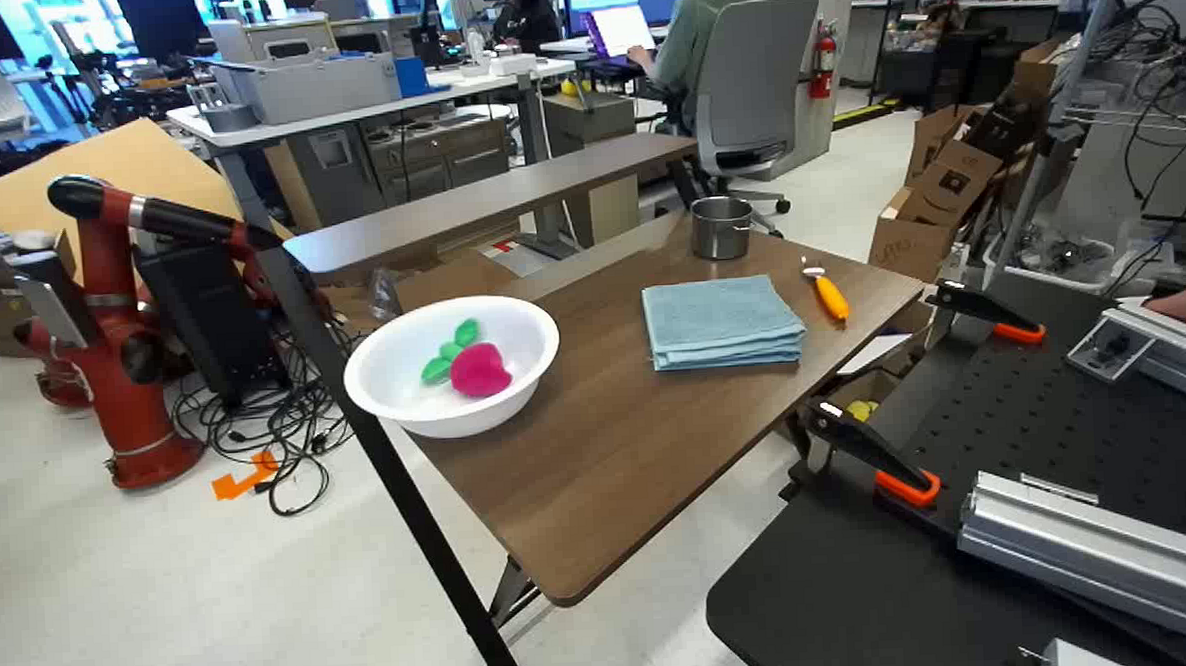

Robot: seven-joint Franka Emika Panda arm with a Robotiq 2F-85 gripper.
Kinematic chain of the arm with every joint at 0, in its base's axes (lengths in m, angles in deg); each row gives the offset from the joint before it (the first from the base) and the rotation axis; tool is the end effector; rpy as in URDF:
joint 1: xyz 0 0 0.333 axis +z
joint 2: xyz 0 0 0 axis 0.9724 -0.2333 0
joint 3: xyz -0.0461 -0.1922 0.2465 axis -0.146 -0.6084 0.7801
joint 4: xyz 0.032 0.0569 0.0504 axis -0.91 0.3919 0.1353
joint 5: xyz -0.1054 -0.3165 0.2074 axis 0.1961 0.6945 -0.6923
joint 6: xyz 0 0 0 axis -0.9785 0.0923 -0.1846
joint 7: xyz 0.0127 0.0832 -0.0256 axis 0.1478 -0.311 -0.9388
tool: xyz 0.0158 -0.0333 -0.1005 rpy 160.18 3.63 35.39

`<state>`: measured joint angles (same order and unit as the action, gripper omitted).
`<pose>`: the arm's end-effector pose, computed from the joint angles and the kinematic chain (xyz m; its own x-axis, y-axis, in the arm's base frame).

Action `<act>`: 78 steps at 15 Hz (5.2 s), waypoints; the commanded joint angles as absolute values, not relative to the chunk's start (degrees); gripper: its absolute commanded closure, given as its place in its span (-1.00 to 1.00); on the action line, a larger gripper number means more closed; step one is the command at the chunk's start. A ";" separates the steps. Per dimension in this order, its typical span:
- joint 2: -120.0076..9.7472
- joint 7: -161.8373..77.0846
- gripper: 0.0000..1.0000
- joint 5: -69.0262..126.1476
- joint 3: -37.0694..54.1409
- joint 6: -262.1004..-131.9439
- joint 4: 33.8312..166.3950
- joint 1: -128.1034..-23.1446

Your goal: Put the purple plushy on the table

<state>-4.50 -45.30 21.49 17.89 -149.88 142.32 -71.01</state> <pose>0.3368 0.0776 0.5267 0.9650 0.1309 -0.2274 0.1317 -0.9912 -0.0115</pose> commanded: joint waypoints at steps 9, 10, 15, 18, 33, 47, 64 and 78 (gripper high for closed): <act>-4.54 -45.32 -1.00 21.46 17.97 -149.77 142.21 -71.10; -4.54 -45.32 -1.00 21.46 17.97 -149.77 142.21 -71.10; -4.54 -45.32 -1.00 21.46 17.97 -149.77 142.21 -71.10; -4.54 -45.32 -1.00 21.46 17.97 -149.77 142.21 -71.10; -4.54 -45.32 -1.00 21.46 17.97 -149.77 142.21 -71.10; -4.54 -45.32 -1.00 21.46 17.97 -149.77 142.21 -71.10; -28.87 -32.66 -1.00 15.70 22.84 -172.37 128.98 -69.97; -56.15 -22.40 -1.00 20.52 23.79 -182.40 112.55 -62.44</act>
<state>-51.87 -25.52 17.93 24.87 -181.83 116.36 -64.64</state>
